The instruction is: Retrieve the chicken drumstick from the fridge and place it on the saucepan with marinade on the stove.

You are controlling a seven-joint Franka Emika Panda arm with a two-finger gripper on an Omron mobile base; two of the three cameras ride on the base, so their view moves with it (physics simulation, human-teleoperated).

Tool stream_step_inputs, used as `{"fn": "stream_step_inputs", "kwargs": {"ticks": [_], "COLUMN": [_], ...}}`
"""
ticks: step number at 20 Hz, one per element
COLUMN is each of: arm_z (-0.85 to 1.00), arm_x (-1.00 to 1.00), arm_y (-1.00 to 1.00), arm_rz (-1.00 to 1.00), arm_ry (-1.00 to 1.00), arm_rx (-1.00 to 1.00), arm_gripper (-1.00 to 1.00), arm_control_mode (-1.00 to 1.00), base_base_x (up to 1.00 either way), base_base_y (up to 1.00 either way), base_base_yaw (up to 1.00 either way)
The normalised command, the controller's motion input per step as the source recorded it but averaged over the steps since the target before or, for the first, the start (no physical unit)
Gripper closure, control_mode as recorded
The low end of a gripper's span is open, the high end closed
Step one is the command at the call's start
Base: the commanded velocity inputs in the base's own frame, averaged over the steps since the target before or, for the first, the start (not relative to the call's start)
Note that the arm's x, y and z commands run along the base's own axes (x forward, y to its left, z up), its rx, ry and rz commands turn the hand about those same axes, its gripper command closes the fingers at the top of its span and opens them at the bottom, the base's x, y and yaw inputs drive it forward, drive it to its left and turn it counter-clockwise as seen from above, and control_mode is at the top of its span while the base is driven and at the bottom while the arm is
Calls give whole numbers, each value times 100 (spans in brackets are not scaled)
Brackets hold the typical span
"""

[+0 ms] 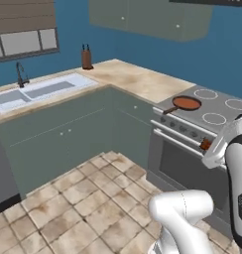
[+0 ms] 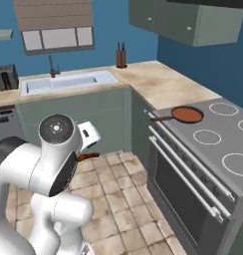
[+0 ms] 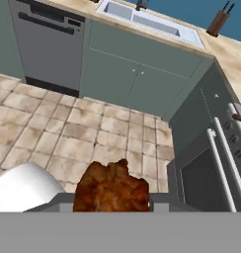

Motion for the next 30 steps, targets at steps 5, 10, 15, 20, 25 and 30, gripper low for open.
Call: {"fn": "stream_step_inputs", "kwargs": {"ticks": [5, 10, 15, 20, 25, 30], "arm_z": [0, 0, 0, 0, 0, 0], "arm_x": [0, 0, 0, 0, 0, 0], "arm_y": [0, 0, 0, 0, 0, 0], "arm_rz": [0, 0, 0, 0, 0, 0], "arm_ry": [0, 0, 0, 0, 0, 0], "arm_rx": [0, 0, 0, 0, 0, 0], "arm_gripper": [100, 100, 100, 100, 100, 100], "arm_control_mode": [100, 100, 100, 100, 100, 100], "base_base_x": [100, 91, 79, 77, 71, 53], "base_base_y": [-16, -19, -14, -6, -1, 0], "base_base_yaw": [-22, -29, -34, -36, -35, -31]}}
